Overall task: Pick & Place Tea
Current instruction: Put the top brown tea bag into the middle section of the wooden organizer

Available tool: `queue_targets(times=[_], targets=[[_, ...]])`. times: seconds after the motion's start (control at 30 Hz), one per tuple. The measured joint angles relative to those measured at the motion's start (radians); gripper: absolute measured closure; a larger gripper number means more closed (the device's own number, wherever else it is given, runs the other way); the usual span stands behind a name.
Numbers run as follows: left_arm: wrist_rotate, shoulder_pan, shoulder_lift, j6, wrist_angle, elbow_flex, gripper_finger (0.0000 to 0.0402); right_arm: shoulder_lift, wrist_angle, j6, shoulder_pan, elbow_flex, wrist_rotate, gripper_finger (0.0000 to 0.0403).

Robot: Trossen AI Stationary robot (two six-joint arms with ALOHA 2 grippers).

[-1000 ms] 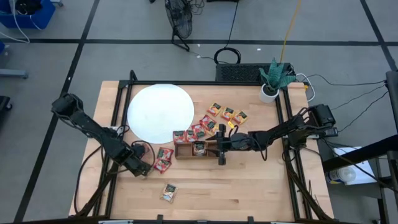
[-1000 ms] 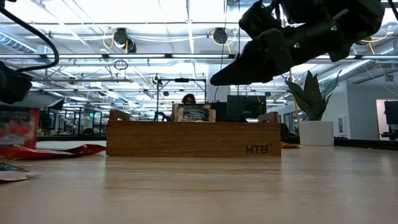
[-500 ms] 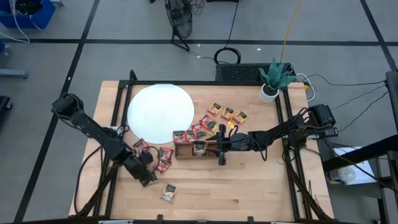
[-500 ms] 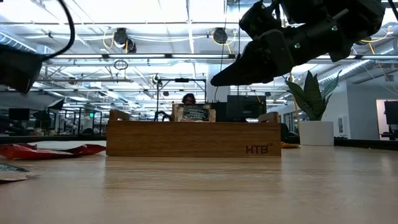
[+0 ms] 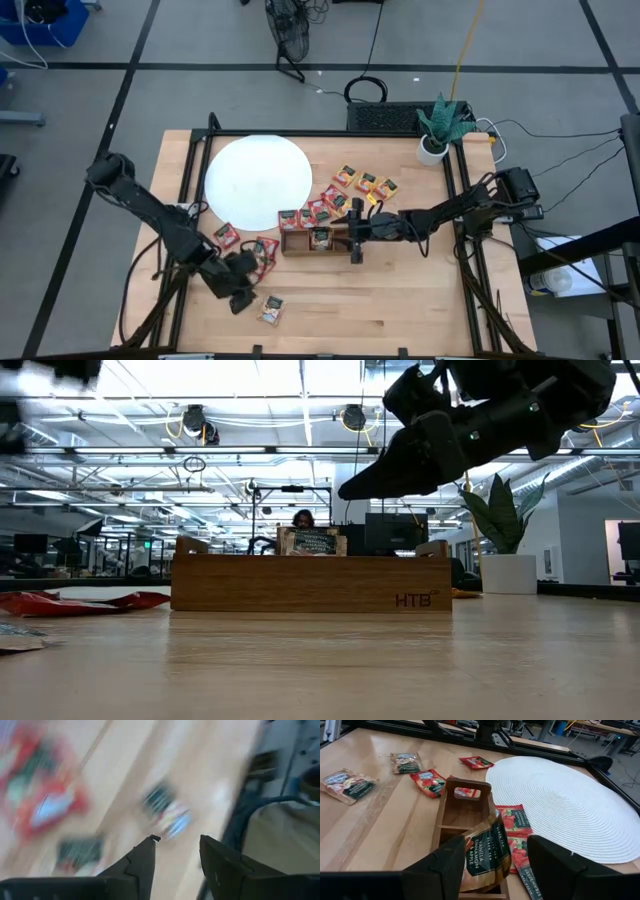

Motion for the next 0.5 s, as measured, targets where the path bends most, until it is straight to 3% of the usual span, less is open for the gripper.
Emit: queue_targets(times=[0.1, 0.27, 0.37, 0.5], targets=[[-0.084, -0.007, 0.103, 0.13, -0.163, 0.194, 0.0245, 0.0, 0.0, 0.0, -0.004, 0.0, 0.001, 0.0204], [-0.054, 0.005, 0.356, 0.145, -0.667, 0.465, 0.0245, 0.0, 0.0, 0.007, -0.008, 0.0, 0.001, 0.0204], [-0.005, -0.004, 0.461, 0.151, -0.83, 0.506, 0.0245, 0.0, 0.0, 0.008, -0.008, 0.0, 0.001, 0.0204], [0.09, -0.042, 0.534, 0.103, -0.864, 0.461, 0.0245, 0.0, -0.001, 0.008, -0.008, 0.0, 0.001, 0.0204]])
